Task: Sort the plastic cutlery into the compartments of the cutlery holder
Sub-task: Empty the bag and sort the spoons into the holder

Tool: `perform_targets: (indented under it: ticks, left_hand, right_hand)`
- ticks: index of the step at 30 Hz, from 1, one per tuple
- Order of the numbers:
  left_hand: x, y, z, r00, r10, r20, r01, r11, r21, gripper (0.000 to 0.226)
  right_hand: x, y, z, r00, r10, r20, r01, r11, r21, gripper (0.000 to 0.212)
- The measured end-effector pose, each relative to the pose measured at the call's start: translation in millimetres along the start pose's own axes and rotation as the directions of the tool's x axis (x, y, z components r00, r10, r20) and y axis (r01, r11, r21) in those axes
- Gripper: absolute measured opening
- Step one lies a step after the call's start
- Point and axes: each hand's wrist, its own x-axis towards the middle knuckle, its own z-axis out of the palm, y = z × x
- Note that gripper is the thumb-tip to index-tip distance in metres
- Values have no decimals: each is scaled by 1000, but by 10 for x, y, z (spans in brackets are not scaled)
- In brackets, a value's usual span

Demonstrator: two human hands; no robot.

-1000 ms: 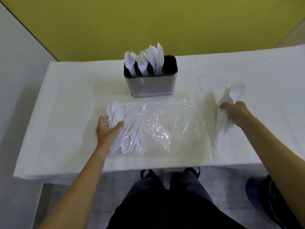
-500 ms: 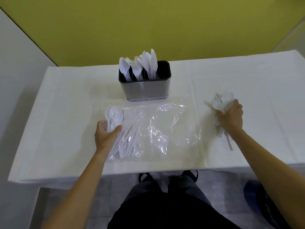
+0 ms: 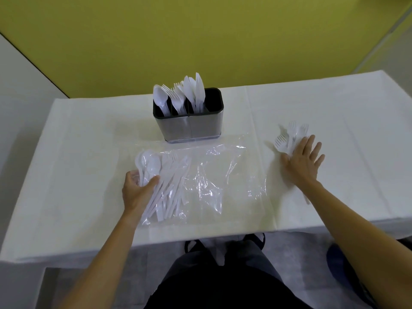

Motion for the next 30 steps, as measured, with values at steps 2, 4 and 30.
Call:
perform_targets:
  ticks: [2, 4, 30]
  left_hand:
    - [10, -13, -4, 1000, 1, 2, -1, 1000, 1, 41]
    - [26, -23, -10, 1000, -1, 7, 1, 1000, -1, 41]
    - [178, -59, -182, 941, -201, 274, 278, 918, -283, 41]
  right_hand:
    - [-41, -65, -49, 992, -117, -52, 118, 993, 12, 76]
    - [-160, -159, -82, 941, -309, -138, 319, 945, 64, 68]
    - [-627, -966, -45, 341, -564, 752, -886, 75, 458, 70]
